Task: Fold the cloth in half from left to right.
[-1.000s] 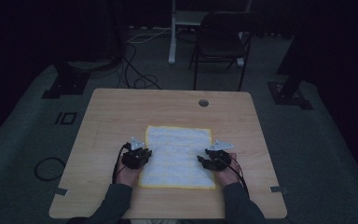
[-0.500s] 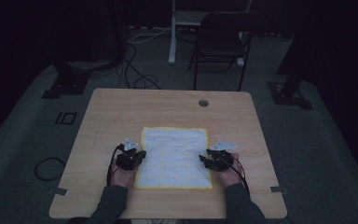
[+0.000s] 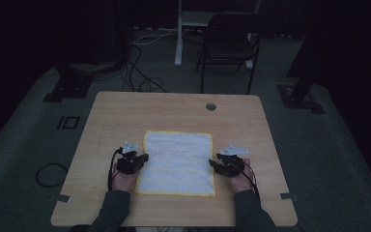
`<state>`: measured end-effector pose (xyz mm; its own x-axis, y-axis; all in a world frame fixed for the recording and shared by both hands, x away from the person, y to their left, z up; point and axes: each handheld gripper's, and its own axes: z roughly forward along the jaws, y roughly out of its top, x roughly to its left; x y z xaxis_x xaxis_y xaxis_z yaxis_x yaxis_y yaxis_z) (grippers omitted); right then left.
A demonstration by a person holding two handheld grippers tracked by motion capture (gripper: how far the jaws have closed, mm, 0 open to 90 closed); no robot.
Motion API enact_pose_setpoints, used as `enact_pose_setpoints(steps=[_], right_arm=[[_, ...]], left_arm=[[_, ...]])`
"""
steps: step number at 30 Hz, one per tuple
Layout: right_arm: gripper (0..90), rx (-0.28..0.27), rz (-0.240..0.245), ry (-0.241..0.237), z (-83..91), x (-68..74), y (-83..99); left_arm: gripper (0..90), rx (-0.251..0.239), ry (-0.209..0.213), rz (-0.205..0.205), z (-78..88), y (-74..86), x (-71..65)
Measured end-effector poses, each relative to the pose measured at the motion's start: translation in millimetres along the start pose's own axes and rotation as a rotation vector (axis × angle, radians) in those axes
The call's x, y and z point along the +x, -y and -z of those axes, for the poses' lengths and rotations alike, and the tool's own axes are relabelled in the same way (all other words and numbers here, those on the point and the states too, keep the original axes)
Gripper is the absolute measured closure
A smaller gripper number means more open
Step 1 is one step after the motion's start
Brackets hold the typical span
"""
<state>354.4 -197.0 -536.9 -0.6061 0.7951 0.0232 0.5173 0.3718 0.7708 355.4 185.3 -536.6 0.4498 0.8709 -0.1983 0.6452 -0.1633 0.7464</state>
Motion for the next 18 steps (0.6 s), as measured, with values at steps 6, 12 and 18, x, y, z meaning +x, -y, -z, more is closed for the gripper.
enact_pose_setpoints(steps=[6, 12, 18], right_arm=[[53.4, 0.009, 0.005, 0.009, 2.6, -1.9, 1.1], [52.9, 0.012, 0.010, 0.010, 2.5, -1.7, 1.3], [52.4, 0.011, -0.002, 0.011, 4.8, -5.5, 3.0]], left_arm=[[88.6, -0.047, 0.045, -0.019, 9.6, -11.8, -6.2], [88.6, -0.080, 0.074, -0.036, 16.8, -24.1, -11.6], [88.7, -0.099, 0.090, -0.062, 20.0, -34.1, -20.9]])
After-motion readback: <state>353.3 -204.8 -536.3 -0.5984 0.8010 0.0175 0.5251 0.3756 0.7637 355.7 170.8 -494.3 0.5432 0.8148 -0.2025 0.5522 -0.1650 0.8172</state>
